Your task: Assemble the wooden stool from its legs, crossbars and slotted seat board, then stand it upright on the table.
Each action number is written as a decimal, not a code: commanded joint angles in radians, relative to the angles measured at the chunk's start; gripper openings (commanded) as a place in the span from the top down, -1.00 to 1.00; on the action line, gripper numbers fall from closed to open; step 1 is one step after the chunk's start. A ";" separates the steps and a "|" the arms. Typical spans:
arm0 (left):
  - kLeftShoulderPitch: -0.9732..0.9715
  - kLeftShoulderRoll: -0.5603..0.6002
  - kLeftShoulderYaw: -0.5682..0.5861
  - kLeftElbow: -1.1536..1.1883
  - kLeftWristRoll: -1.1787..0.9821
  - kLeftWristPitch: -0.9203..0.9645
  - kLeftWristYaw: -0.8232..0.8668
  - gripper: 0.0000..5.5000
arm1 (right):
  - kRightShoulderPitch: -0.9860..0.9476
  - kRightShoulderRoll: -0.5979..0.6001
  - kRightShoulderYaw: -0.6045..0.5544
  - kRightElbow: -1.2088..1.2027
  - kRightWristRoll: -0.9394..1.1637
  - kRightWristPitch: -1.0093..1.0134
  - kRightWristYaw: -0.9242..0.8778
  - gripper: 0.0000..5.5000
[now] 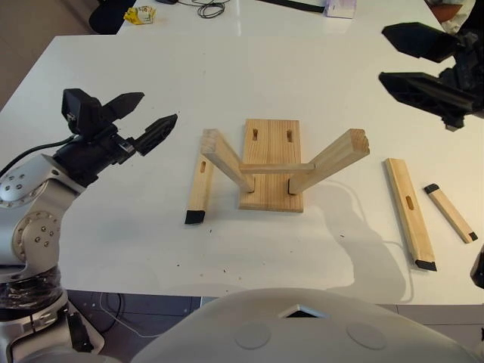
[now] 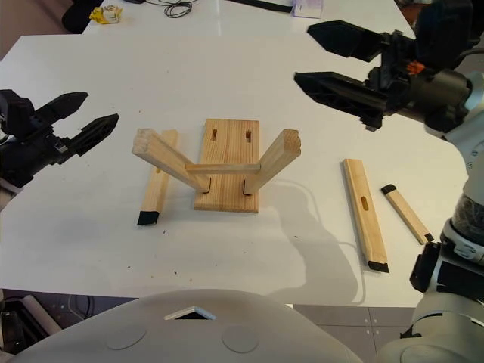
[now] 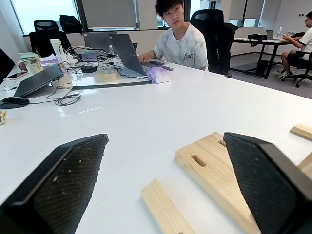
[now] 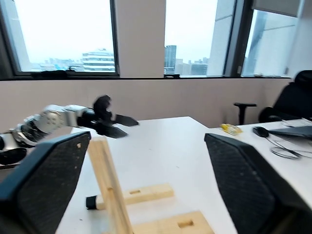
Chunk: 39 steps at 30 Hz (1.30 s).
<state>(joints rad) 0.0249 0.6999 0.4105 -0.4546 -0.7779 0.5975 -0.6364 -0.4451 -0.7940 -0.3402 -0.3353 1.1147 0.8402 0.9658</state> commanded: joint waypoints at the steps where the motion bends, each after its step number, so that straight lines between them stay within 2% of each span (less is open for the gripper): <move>1: -0.047 -0.022 -0.027 0.015 0.021 0.012 0.055 -0.60 | -0.004 0.023 0.027 -0.069 0.049 0.023 -0.051 -0.33; 5: -0.069 -0.033 -0.048 0.024 0.039 0.006 0.076 -0.60 | -0.012 0.025 0.041 -0.093 0.056 0.019 -0.078 -0.14; 16: -0.086 -0.058 -0.102 0.026 0.108 -0.021 0.101 -0.60 | -0.196 0.101 0.062 -0.093 0.279 0.047 -0.282 -0.14; 21: -0.102 -0.058 -0.121 0.019 0.115 -0.011 0.100 -0.60 | -0.163 0.093 0.077 -0.137 0.347 0.052 -0.314 -0.14; 22: -0.103 -0.059 -0.121 0.017 0.116 -0.008 0.100 -0.60 | -0.136 0.090 0.088 -0.144 0.328 0.052 -0.302 -0.14; 27: -0.107 -0.061 -0.142 0.013 0.121 -0.003 0.095 -0.60 | 0.122 0.081 0.320 -0.200 -0.018 -0.038 -0.187 -0.14; 30: -0.107 -0.061 -0.154 0.007 0.123 -0.002 0.094 -0.60 | 0.165 0.115 0.358 -0.221 -0.051 -0.064 -0.187 -0.14; 34: -0.104 -0.065 -0.166 0.009 0.126 -0.004 0.094 -0.60 | 0.115 0.144 0.294 -0.233 0.056 -0.061 -0.257 -0.14; 39: -0.061 -0.083 -0.164 -0.028 0.130 -0.002 0.125 -0.60 | -0.029 0.135 0.145 -0.095 0.261 -0.042 -0.383 -0.14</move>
<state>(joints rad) -0.0565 0.6221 0.2450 -0.4619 -0.6682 0.5820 -0.5367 -0.3936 -0.6474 -0.1281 -0.4920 1.3019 0.7841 0.6337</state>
